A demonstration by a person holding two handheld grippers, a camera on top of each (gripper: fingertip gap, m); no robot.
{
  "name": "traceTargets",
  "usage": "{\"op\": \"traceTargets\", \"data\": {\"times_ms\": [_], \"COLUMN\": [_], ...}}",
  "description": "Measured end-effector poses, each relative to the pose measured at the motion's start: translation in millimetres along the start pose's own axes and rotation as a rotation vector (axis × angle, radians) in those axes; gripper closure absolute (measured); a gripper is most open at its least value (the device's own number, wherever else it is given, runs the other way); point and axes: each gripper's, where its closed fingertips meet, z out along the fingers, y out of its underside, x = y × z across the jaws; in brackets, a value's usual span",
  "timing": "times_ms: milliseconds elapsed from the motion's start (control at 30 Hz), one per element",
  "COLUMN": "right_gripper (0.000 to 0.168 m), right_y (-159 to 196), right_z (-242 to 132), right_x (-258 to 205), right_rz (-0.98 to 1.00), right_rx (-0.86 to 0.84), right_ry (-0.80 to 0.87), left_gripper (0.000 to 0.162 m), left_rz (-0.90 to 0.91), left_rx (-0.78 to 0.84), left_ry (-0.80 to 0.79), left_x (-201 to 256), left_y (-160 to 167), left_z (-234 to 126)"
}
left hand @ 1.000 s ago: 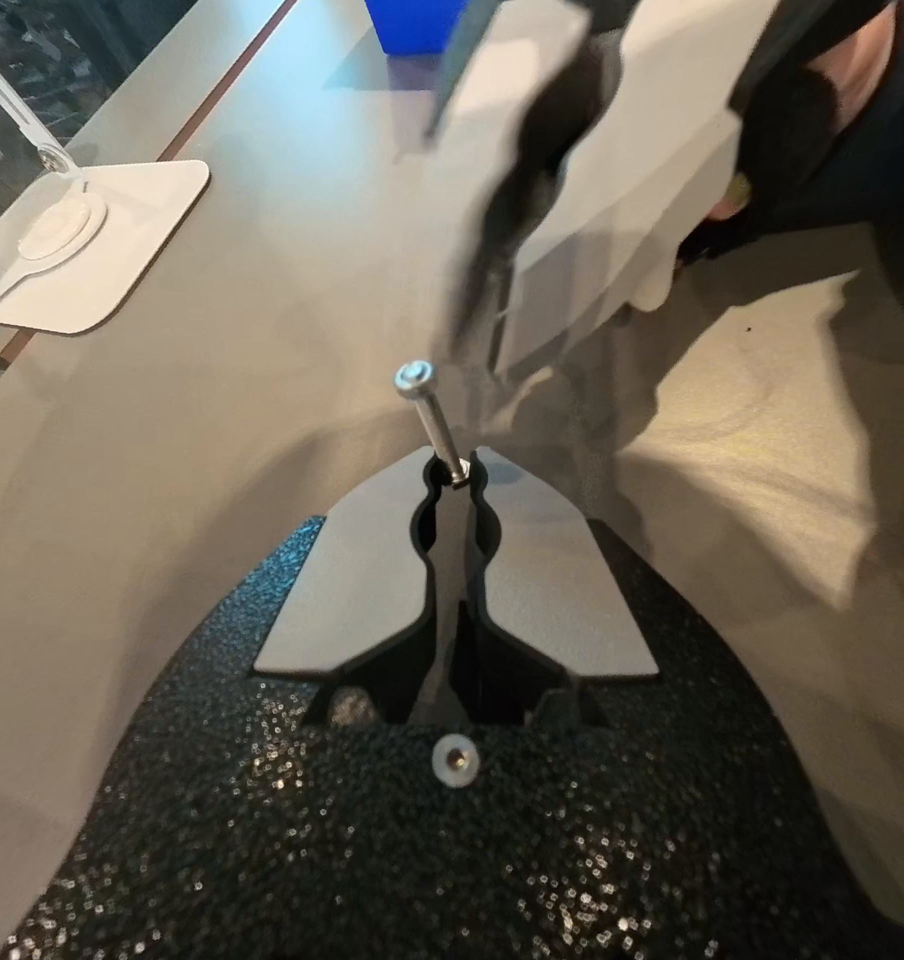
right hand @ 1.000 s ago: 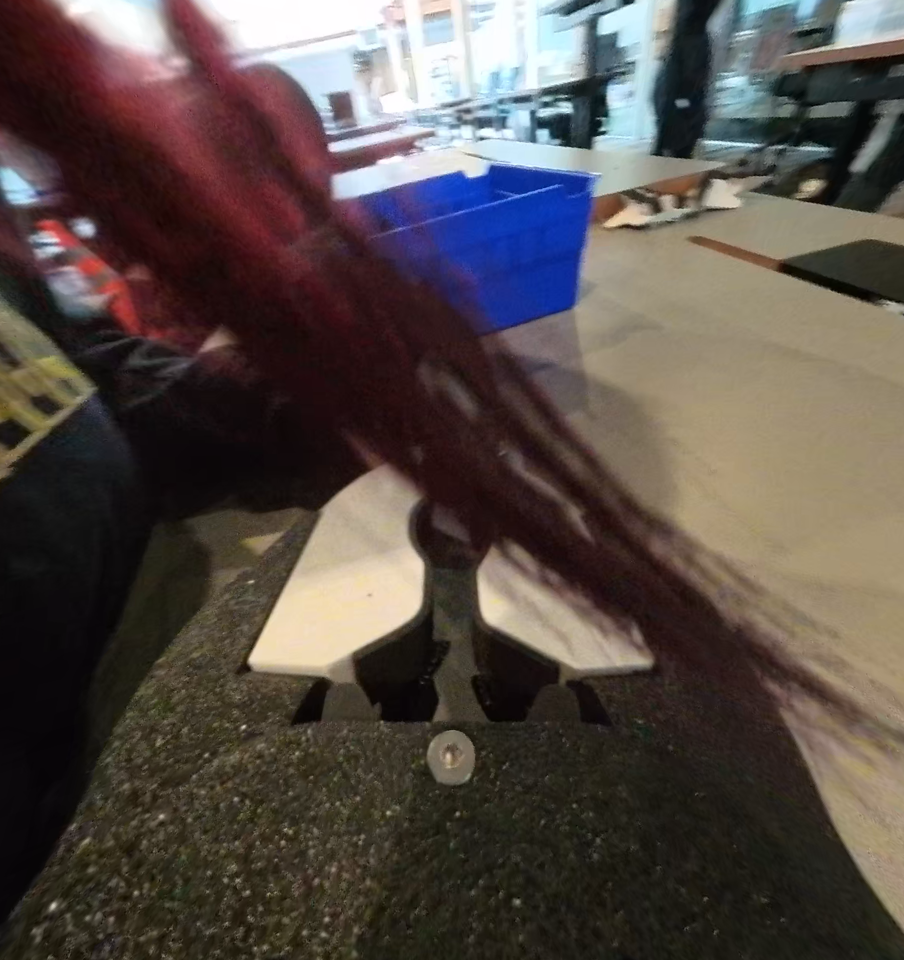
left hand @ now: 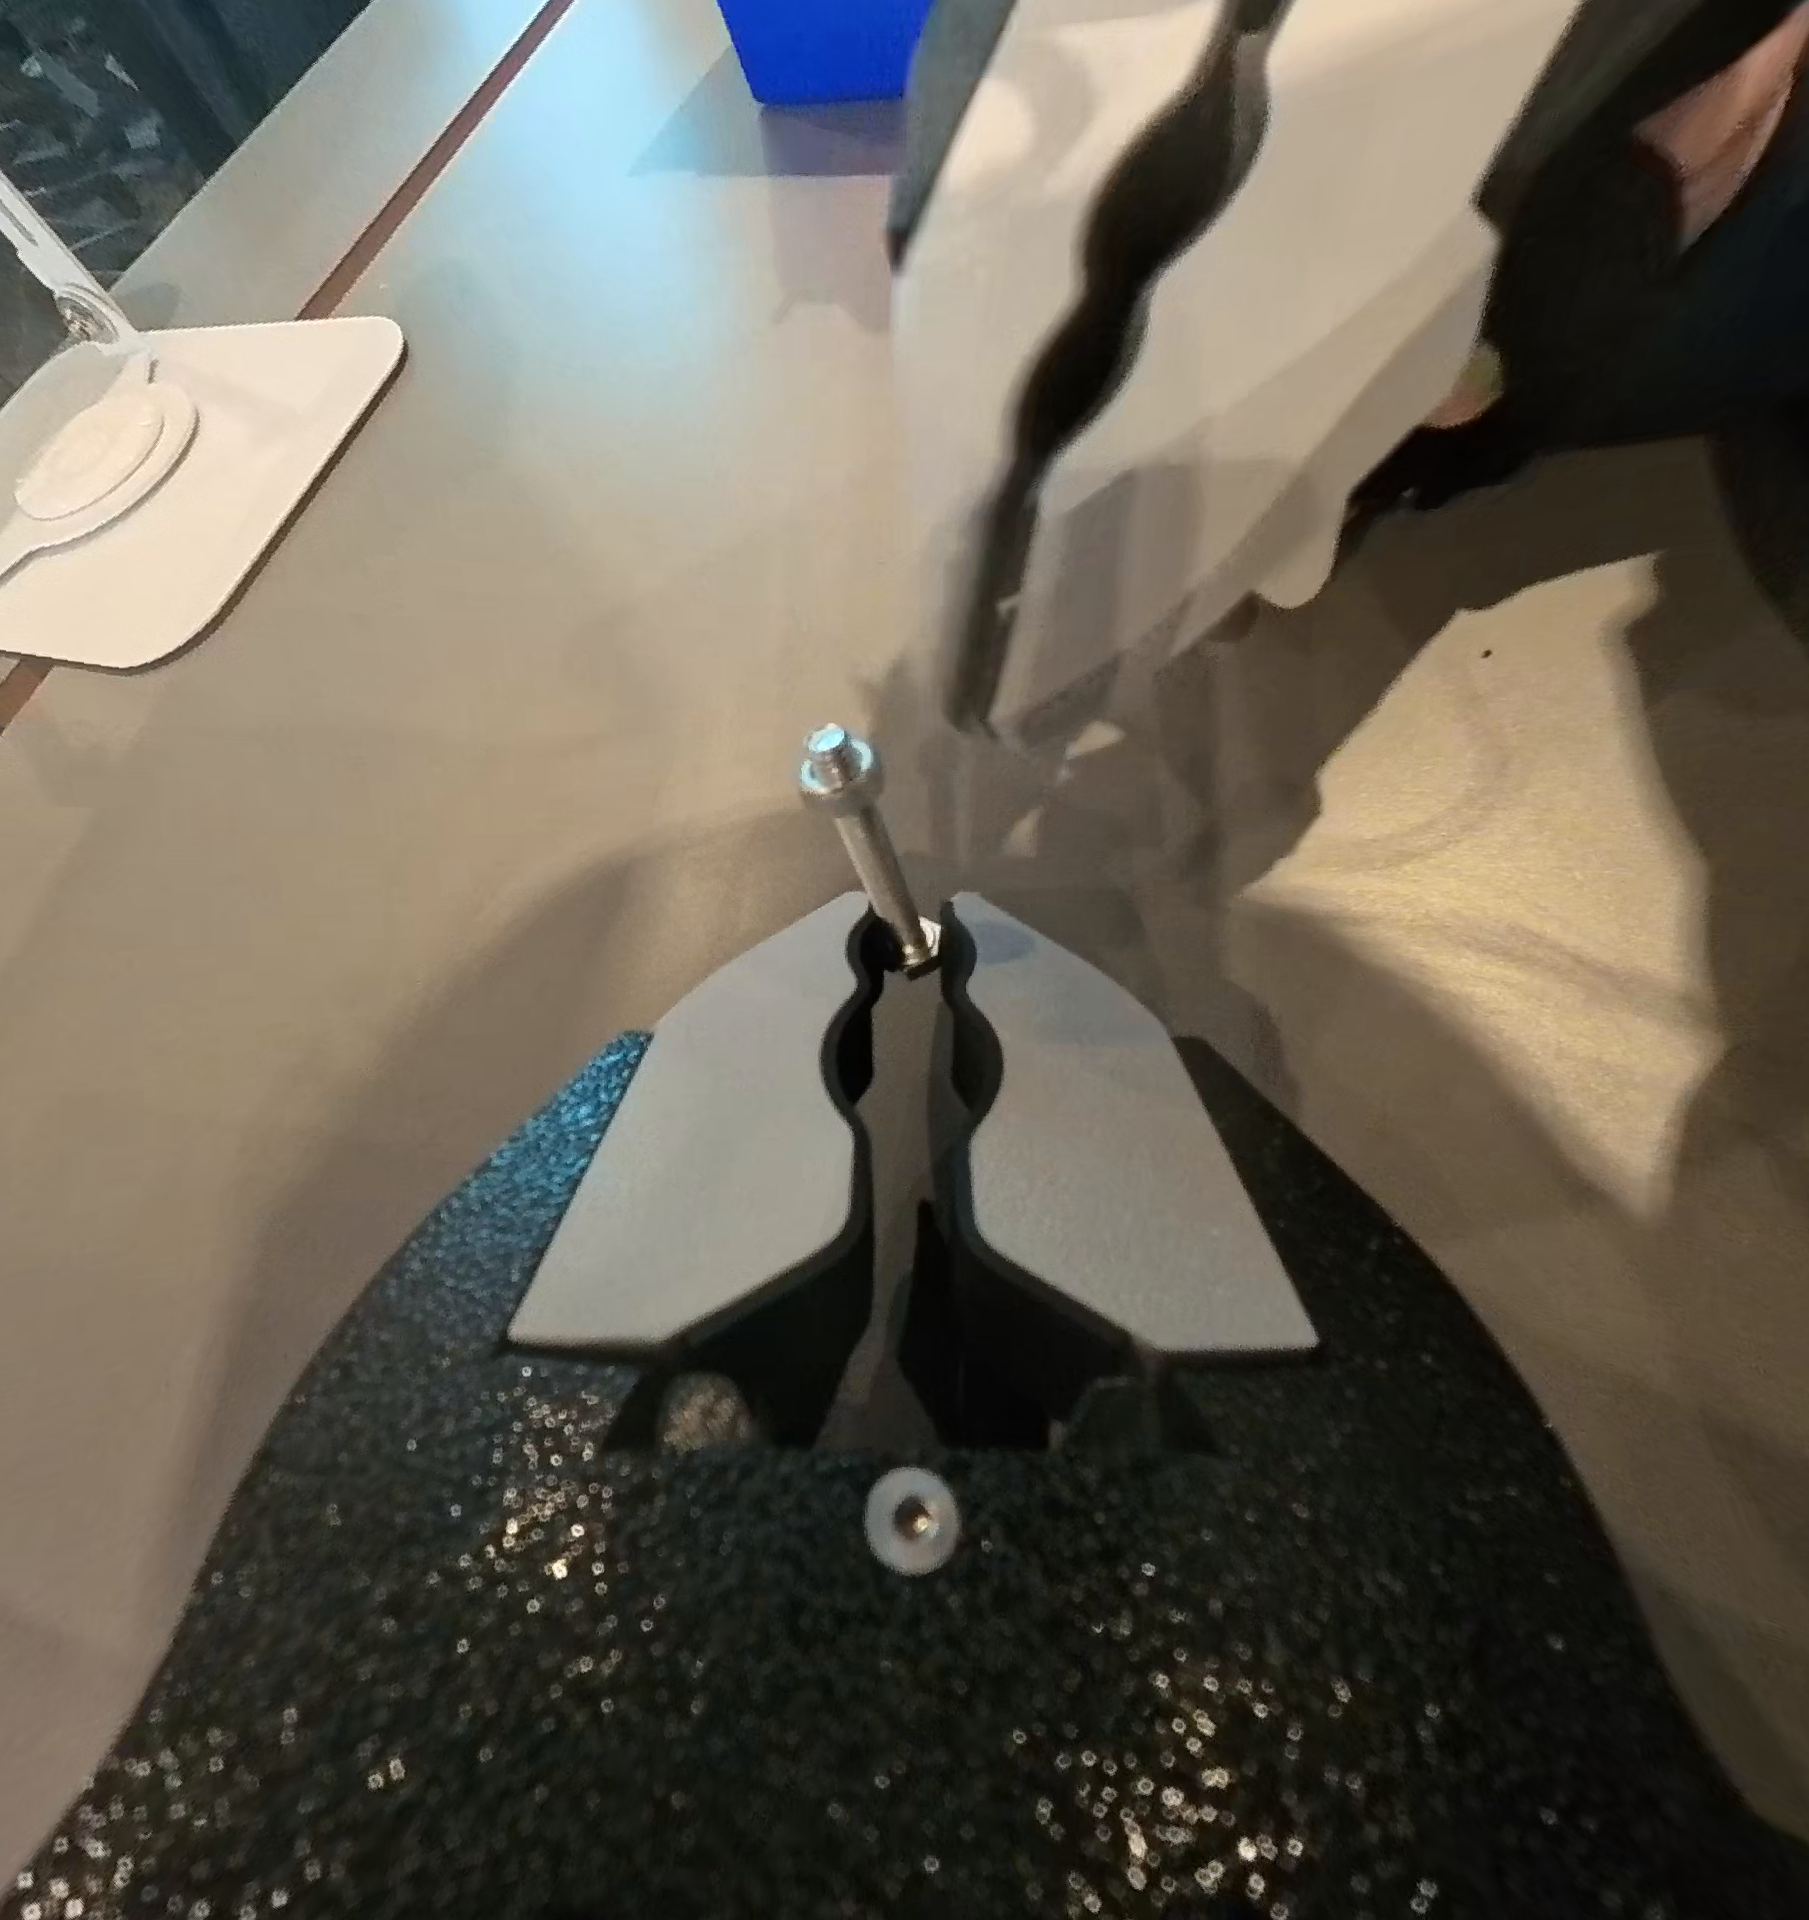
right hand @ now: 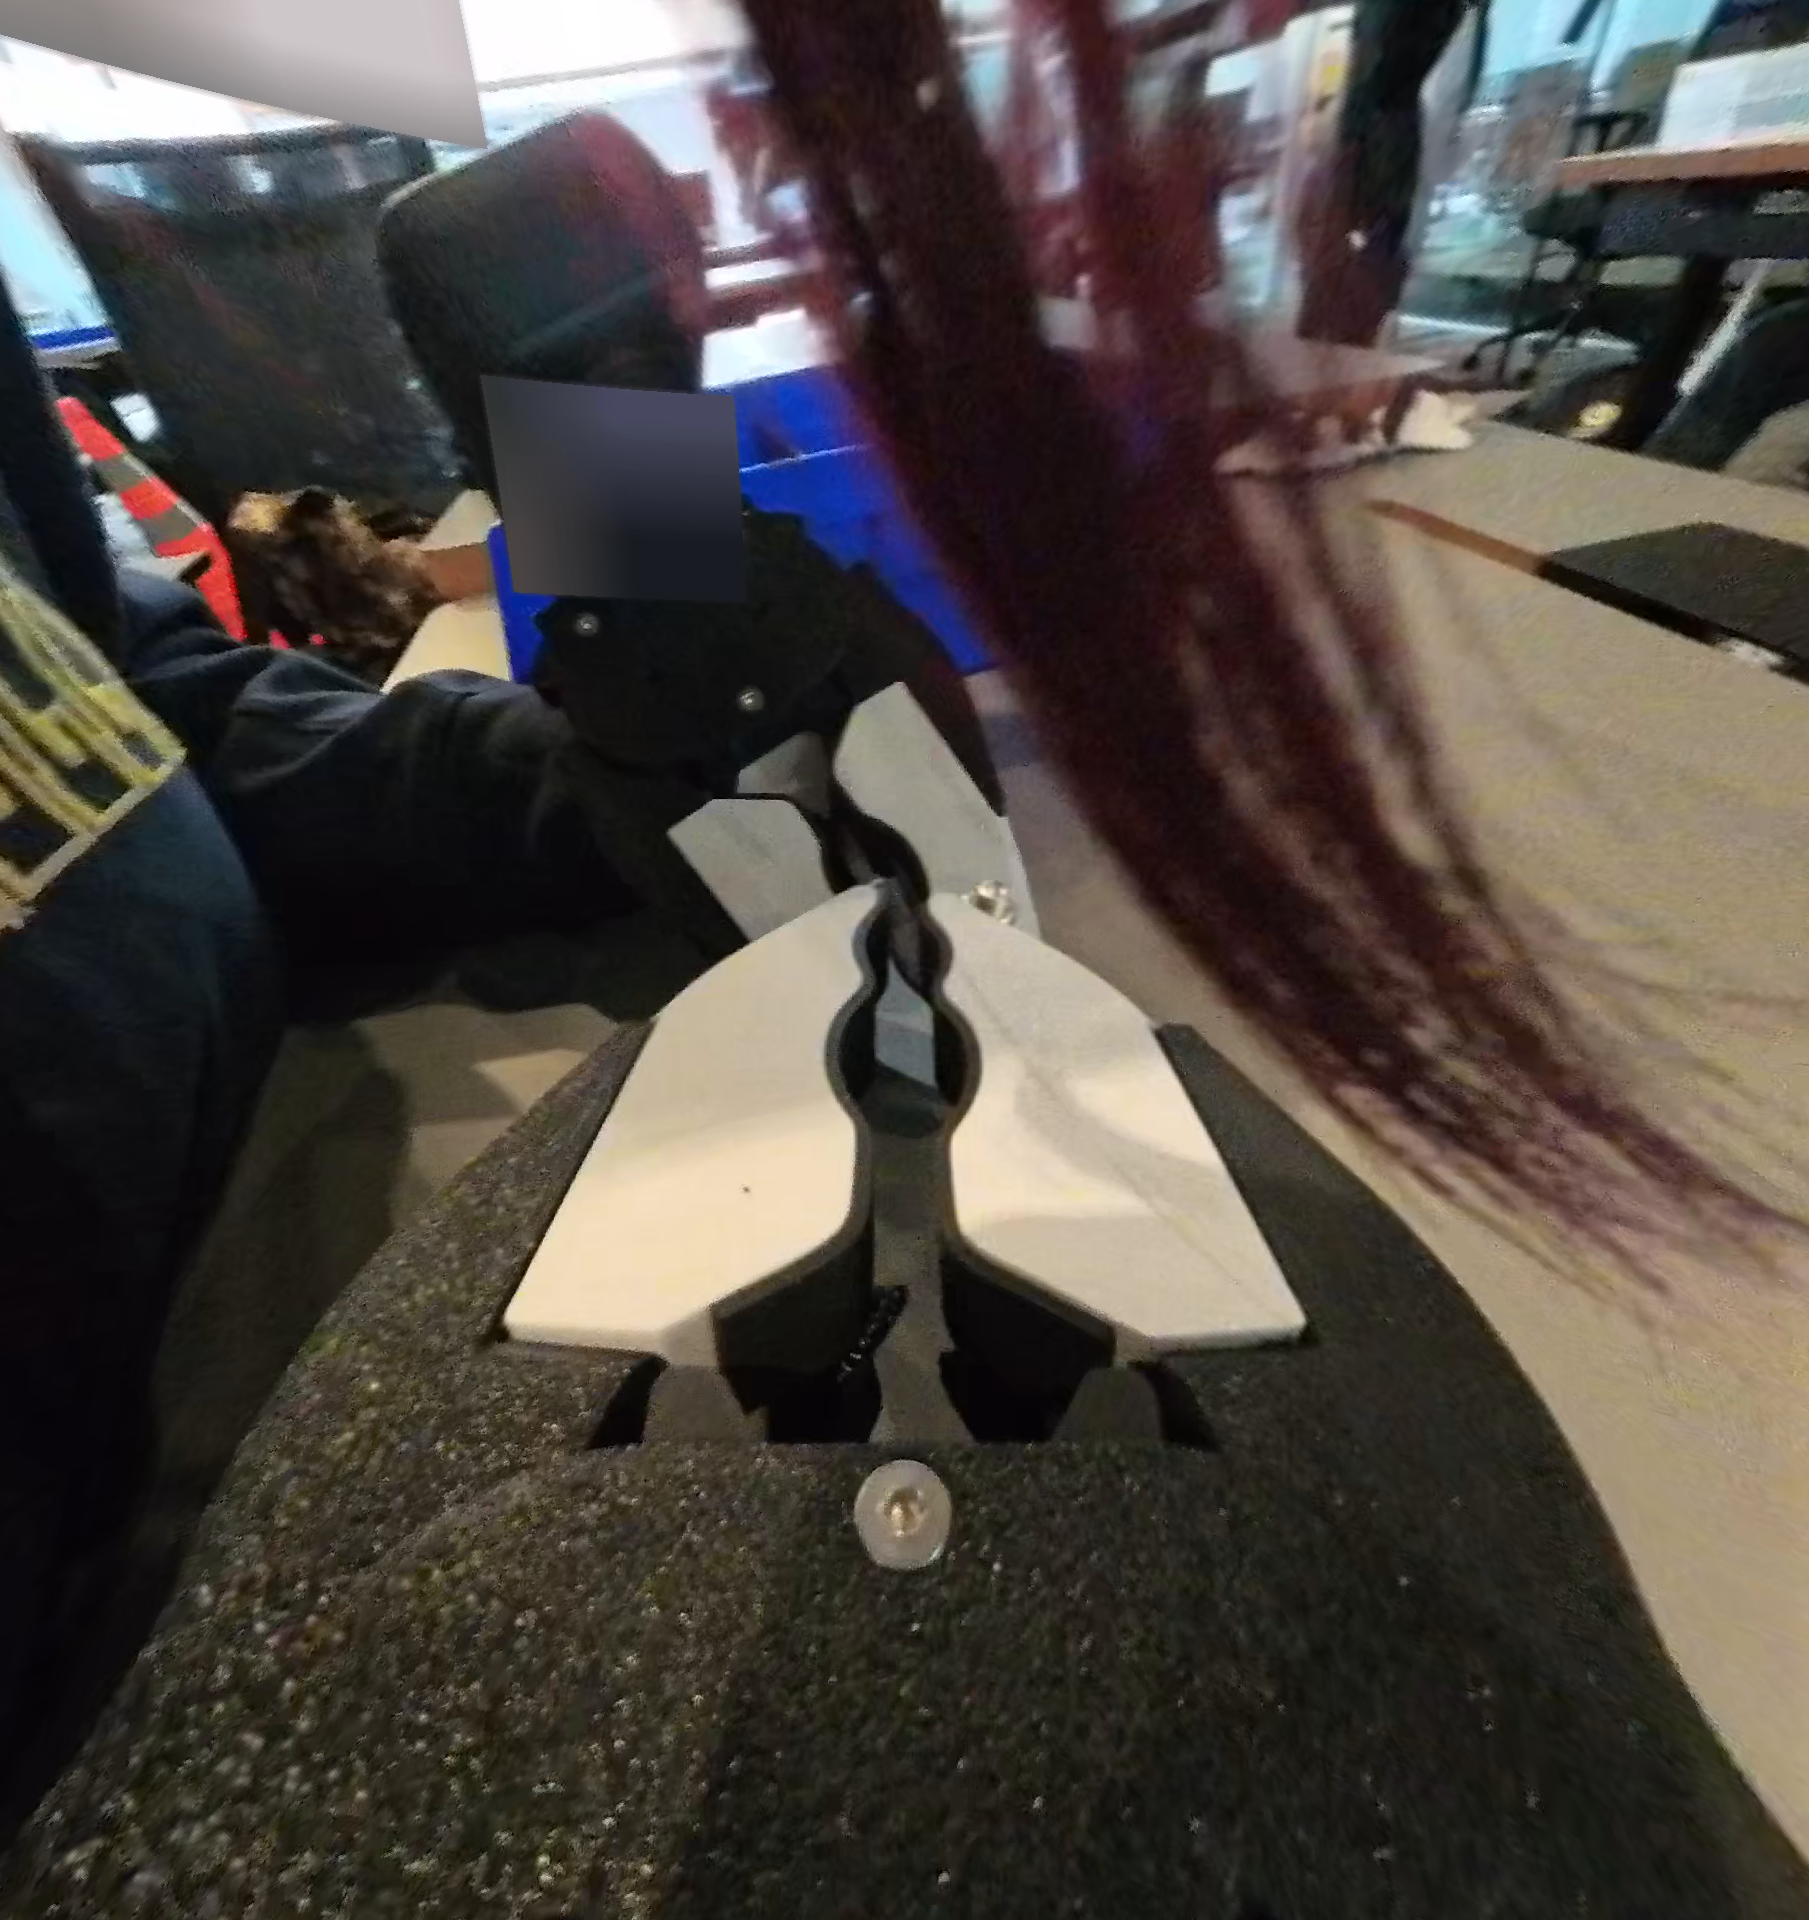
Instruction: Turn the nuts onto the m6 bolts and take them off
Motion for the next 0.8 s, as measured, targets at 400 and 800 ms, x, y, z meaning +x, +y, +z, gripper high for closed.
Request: {"op": "traceTargets", "data": {"times_ms": [400, 800], "right_gripper": [0.165, 0.168], "right_y": [1, 4], "right_z": [-1, 1], "right_x": [-1, -8], "right_rz": [0.010, 0.005], "right_rx": [-0.007, -0.034], "right_ry": [-0.019, -0.070], "left_gripper": [0.152, 0.152], "left_rz": [0.000, 0.001], "left_rx": [0.001, 0.000], "left_ry": [-0.001, -0.002], "left_x": [0, 0], "left_y": [0, 0], "left_z": [0, 0]}}
